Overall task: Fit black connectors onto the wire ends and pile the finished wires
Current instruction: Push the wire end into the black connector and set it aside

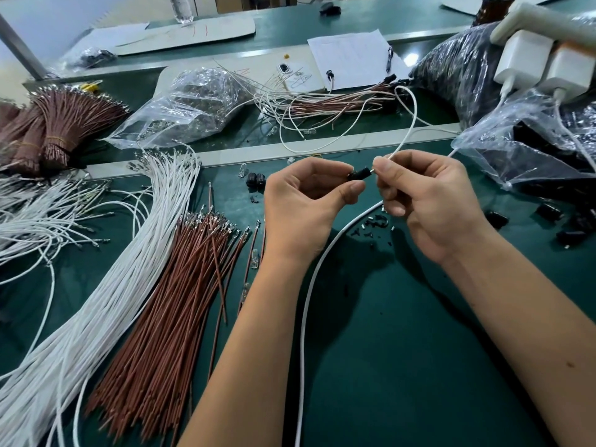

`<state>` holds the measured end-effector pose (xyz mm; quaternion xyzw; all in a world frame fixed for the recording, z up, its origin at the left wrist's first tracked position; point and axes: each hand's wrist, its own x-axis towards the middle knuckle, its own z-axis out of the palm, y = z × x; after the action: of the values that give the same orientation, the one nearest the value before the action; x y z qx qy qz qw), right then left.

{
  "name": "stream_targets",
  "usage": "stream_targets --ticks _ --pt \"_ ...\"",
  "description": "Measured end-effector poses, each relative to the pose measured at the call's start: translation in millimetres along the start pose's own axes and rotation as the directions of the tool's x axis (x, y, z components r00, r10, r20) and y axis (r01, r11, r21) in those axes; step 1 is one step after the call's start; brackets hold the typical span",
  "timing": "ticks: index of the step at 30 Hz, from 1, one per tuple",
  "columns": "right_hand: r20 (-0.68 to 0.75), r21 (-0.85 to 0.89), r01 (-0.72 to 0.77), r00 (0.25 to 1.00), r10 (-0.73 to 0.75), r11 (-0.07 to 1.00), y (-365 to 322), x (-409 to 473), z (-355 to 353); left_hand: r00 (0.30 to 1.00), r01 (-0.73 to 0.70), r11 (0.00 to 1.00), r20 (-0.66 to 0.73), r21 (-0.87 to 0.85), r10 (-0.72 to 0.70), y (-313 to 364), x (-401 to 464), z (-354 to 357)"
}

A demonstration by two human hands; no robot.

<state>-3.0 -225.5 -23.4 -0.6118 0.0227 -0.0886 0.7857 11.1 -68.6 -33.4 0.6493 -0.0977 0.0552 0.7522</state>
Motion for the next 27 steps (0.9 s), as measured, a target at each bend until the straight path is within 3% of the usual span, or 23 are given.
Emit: stream_targets --ticks 3,9,15,20,24,27 --pt "0.020 0.063 -0.020 1.000 0.019 0.998 -1.7 0.0 -2.0 1.000 0.022 1.000 0.011 -0.020 -0.022 -0.4 -0.5 1.9" --pt "-0.014 -0.057 0.027 1.000 -0.028 0.998 -1.1 2.0 -3.8 1.000 -0.010 0.999 -0.005 -0.033 0.010 0.1 -1.0 1.6" --pt "-0.005 -0.016 -0.013 1.000 0.013 1.000 -0.2 0.8 -0.6 1.000 -0.026 1.000 -0.001 0.018 0.026 1.9 -1.7 1.0" --pt "-0.039 0.056 0.037 0.999 -0.035 0.998 -1.9 -0.6 1.1 0.998 0.064 0.995 0.008 -0.080 -0.064 3.2 -3.4 5.2" --pt "0.055 0.053 -0.018 0.998 0.015 0.998 -3.8 -1.4 0.5 0.992 0.125 0.989 -0.008 -0.074 -0.126 4.4 -3.7 2.1" --pt "0.049 0.108 -0.018 0.999 0.013 0.994 -4.6 -1.6 -0.5 0.987 0.160 0.986 0.039 -0.041 -0.158 4.2 -4.1 3.8"
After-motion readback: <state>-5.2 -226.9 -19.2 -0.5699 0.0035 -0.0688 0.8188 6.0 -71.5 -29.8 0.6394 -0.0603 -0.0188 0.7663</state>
